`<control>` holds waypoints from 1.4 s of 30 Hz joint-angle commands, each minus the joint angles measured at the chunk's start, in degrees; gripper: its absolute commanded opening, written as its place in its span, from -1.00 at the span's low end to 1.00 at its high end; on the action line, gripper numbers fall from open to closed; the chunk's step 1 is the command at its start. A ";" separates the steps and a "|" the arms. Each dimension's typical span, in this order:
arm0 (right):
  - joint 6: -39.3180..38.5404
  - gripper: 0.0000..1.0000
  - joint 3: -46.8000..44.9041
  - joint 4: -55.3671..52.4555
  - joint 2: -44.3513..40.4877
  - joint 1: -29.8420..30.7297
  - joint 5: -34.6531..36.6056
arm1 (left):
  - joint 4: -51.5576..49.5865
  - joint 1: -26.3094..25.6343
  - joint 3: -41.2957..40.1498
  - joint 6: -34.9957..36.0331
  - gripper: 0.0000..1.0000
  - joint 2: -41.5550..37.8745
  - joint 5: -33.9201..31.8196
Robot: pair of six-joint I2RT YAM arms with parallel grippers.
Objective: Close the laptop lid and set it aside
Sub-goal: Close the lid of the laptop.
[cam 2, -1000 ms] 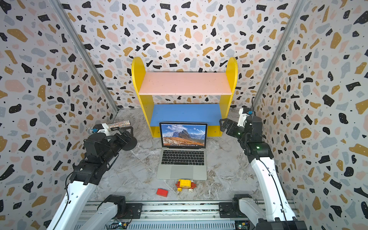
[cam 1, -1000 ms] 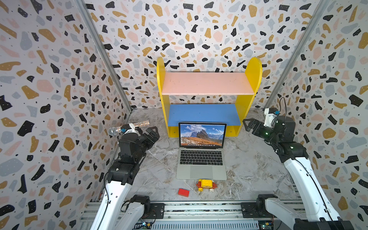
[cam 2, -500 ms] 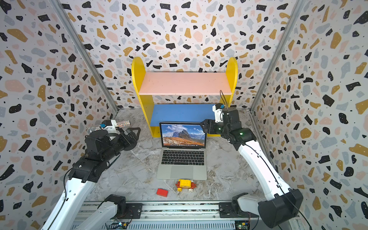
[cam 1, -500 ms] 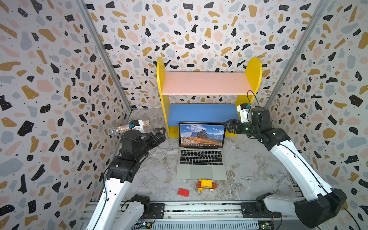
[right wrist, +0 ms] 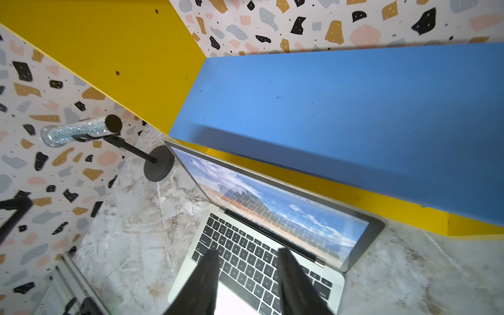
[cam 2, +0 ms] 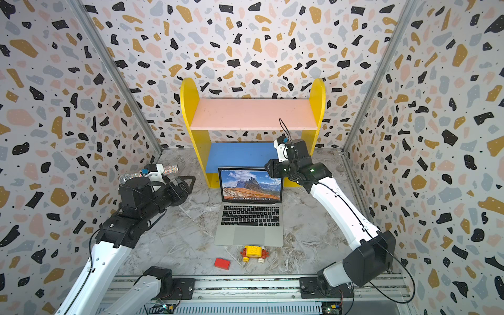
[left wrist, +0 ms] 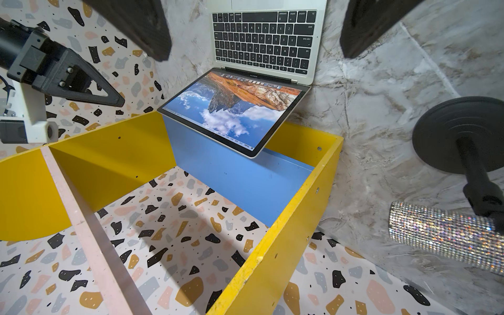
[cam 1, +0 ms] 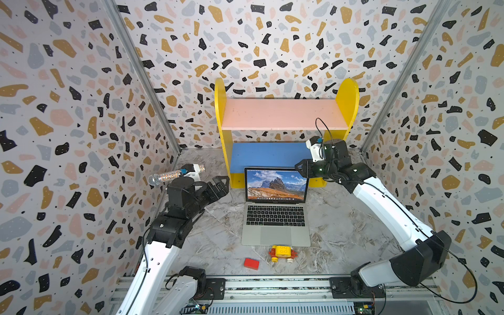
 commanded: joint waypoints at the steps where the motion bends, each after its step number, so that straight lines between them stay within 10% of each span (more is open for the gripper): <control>1: -2.45 -0.01 3.83 -0.89 0.19 0.37 1.13 | 1.02 -0.23 0.07 1.97 0.99 -0.40 0.60; 8: -6.76 0.40 10.14 -4.04 5.65 0.37 -0.34 | 1.50 -0.23 0.22 2.35 0.99 0.60 2.09; 17: -28.63 0.99 17.34 -12.88 14.50 0.24 -19.52 | 1.32 -0.23 0.31 2.97 0.99 0.58 2.55; 42: -63.94 0.99 25.45 -21.12 24.26 0.54 -24.67 | 1.19 -0.31 0.22 3.27 0.99 1.82 3.73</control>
